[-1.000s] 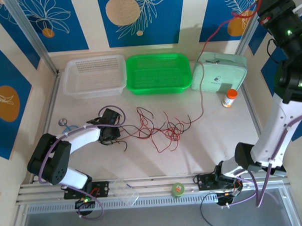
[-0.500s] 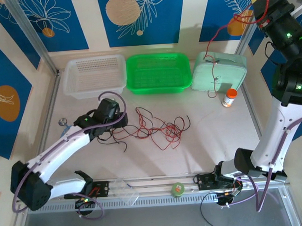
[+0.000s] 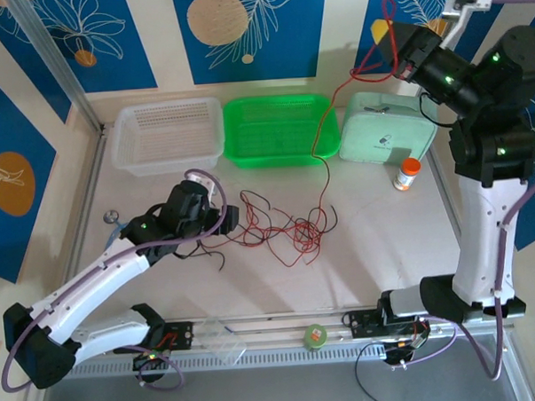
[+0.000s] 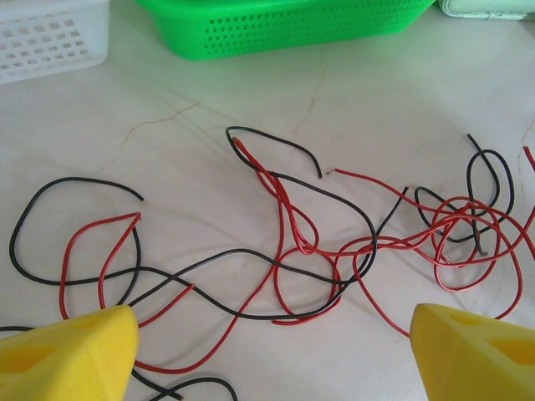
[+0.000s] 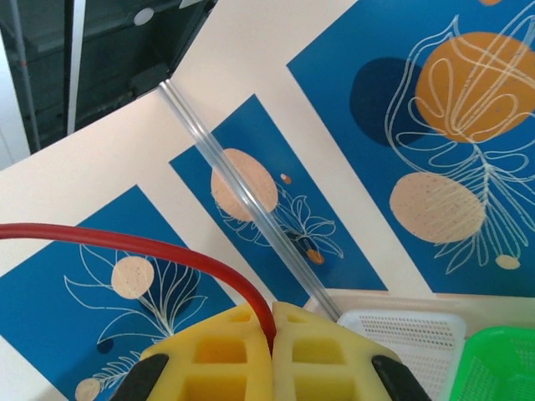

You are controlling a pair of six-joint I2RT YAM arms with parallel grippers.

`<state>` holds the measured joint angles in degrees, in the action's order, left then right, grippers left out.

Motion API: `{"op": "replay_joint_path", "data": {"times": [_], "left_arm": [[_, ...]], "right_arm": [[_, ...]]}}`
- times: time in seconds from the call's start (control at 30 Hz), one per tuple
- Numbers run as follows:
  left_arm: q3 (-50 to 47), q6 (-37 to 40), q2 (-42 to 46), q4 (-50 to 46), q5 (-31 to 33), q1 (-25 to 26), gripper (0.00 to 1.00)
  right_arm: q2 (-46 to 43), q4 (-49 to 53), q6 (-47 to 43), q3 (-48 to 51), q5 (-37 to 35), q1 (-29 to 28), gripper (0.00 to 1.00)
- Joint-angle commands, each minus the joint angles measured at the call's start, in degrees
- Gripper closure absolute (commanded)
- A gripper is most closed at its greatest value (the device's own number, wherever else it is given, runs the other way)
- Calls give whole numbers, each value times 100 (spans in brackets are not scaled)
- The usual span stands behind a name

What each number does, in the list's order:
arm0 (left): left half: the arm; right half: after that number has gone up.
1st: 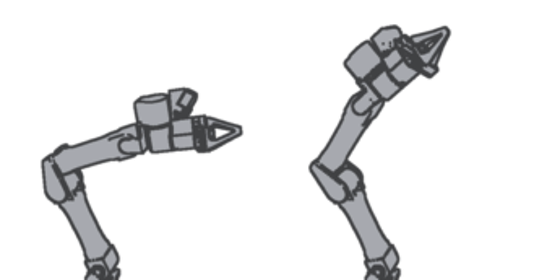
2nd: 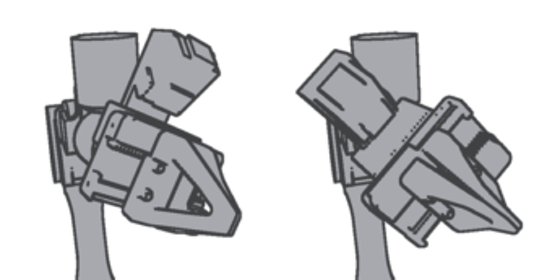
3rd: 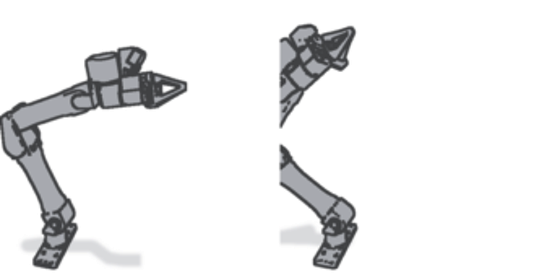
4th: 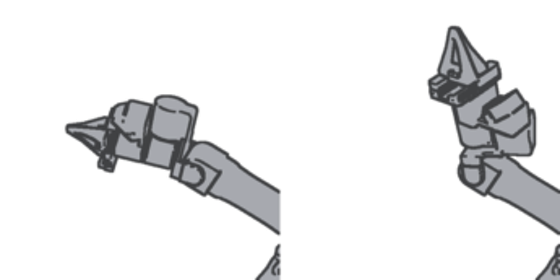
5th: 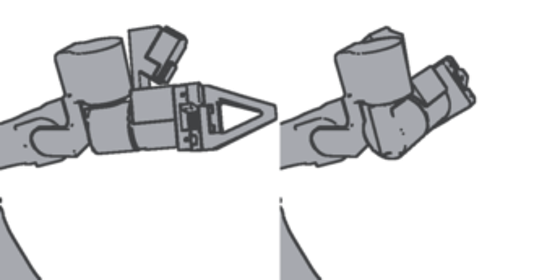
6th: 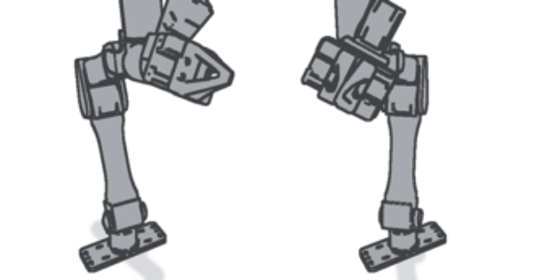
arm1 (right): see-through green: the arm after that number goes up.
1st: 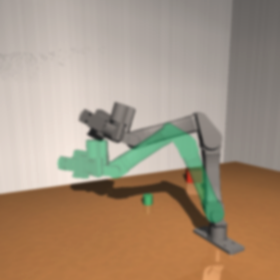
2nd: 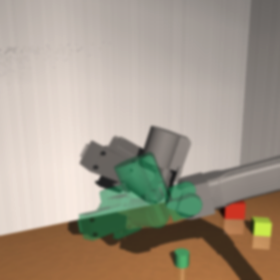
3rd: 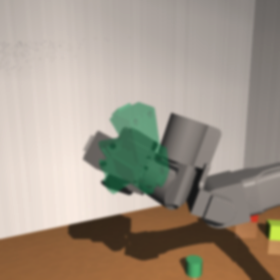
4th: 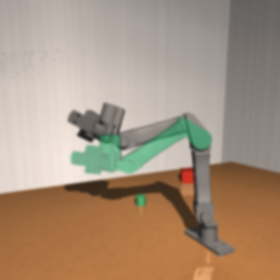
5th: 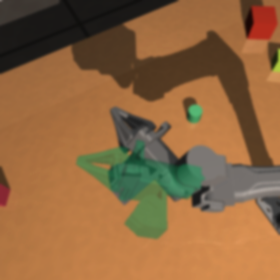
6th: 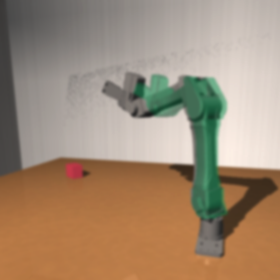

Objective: Untangle the cables

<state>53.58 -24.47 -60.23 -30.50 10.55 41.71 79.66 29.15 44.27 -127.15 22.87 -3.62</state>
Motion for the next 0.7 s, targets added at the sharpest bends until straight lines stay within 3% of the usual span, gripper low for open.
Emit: {"op": "replay_joint_path", "data": {"times": [0.0,0.2,0.43,0.67], "left_arm": [[-207,-13,232,272,24,38,16],[-516,-240,523,216,44,42,17],[-759,-464,735,141,61,47,17],[-934,-618,737,219,-25,47,18]], "right_arm": [[413,67,-485,-521,-332,-278,100],[1252,-190,-761,-1386,-945,-701,100],[2273,-549,-584,-2678,-1616,-728,100],[2896,-1624,-358,-3019,-2045,-759,100]]}}
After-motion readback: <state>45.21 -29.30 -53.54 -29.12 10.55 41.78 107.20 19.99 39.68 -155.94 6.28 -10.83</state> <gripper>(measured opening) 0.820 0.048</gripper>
